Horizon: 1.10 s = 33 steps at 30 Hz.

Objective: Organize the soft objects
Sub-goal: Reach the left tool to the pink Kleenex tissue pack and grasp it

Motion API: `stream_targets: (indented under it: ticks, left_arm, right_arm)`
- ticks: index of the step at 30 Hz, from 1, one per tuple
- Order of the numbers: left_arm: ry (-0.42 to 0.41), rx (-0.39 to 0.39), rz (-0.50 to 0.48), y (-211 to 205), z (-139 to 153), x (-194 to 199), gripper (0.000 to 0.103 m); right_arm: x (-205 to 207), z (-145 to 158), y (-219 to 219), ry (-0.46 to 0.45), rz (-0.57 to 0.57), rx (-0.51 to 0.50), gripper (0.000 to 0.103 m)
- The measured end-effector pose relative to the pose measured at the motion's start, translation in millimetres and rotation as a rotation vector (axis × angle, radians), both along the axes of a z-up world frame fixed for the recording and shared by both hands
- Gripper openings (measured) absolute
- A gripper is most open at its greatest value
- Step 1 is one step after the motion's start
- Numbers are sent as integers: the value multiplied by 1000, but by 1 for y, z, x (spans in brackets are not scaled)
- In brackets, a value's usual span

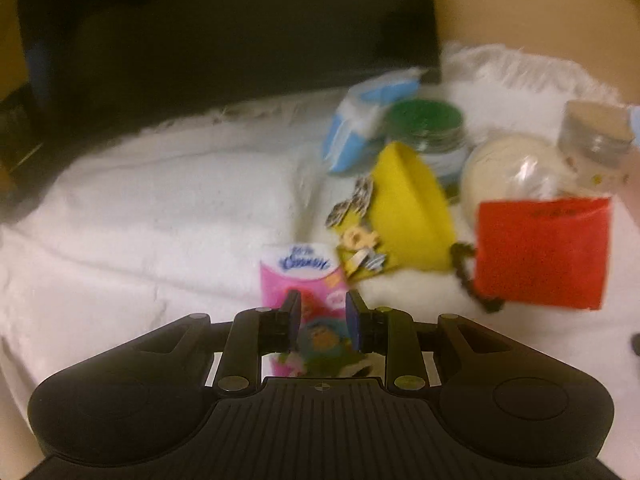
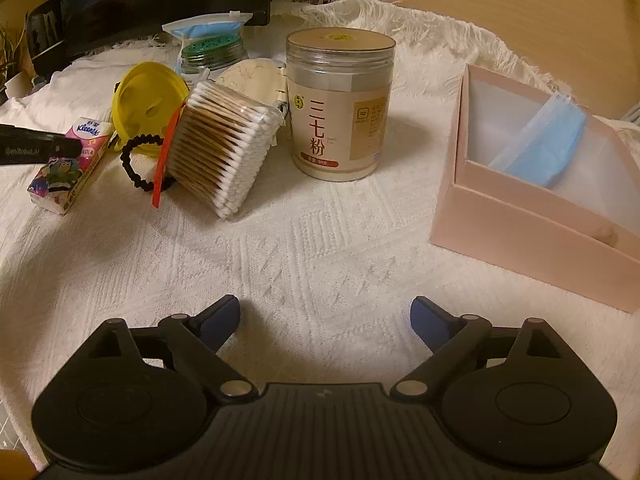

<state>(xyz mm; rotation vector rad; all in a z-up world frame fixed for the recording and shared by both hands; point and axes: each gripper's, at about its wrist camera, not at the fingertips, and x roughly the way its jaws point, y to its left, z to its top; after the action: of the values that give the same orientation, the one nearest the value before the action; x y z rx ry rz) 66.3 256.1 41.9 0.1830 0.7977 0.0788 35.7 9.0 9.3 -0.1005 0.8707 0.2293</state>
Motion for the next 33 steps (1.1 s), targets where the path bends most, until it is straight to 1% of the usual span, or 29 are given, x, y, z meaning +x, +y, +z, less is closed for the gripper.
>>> stream_targets:
  ticks: [2,3,5,8,11,13,15,16,17,19,21,22,23,24,25,26,30,31,32,33]
  left_arm:
    - [40,-35,8,7,-6,5,29]
    - [37,-45,-7,6,-7,6,30]
    - [42,-80,-35,7,-8,7,42]
    - [41,-144,-48,8,-9,10,52]
    - [33,-202,-52,13,-6,10,52]
    - [-5,-219,-30,17,0,2,51]
    - [-64,-160,17,19,6,-6,51]
    - [-69,-148,45,22,6,-6,50]
    - [-49,-171,81,30,5,-3,49]
    - [-17,-241,122,42,1,3,49]
    - [0,-291,117,47,-1,8,49]
    - [10,-303,108,46,-2,10,50]
    - [24,-292,94,43,-4,13,53]
    - [30,-268,83,39,-6,15,53]
    - [32,-242,70,36,-7,16,57]
    - [35,-212,65,34,-8,17,58]
    - [37,-132,95,32,-9,22,59]
    - [39,-129,103,33,-9,22,59]
    - [47,-154,105,34,-9,22,59]
    - [58,-195,102,35,-10,23,58]
  right_arm:
    - [0,0,-1,-3,2,1,94]
    - [0,0,-1,-4,3,2,94]
    - [-1,-1,-1,-5,8,2,96]
    - [-2,-2,1,-11,12,0,100]
    - [-2,-3,2,-14,13,1,102]
    - [-2,-3,2,-17,15,3,103]
    - [-3,-4,1,-23,13,5,103]
    - [-3,-4,1,-26,11,6,103]
    - [-4,-4,1,-29,8,6,103]
    - [-4,-4,2,-30,0,6,103]
    - [-5,-4,2,-30,-4,7,103]
    - [-5,-4,2,-30,-5,7,103]
    - [-5,-4,2,-29,-5,6,103]
    - [-5,-4,2,-29,-3,6,103]
    - [-5,-4,2,-29,0,5,103]
    - [-5,-4,1,-31,4,5,103]
    - [-7,-4,1,-42,10,5,103]
    - [-7,-4,1,-43,11,6,103]
    - [-7,-5,1,-45,12,6,103]
    - [-8,-5,1,-47,12,7,103]
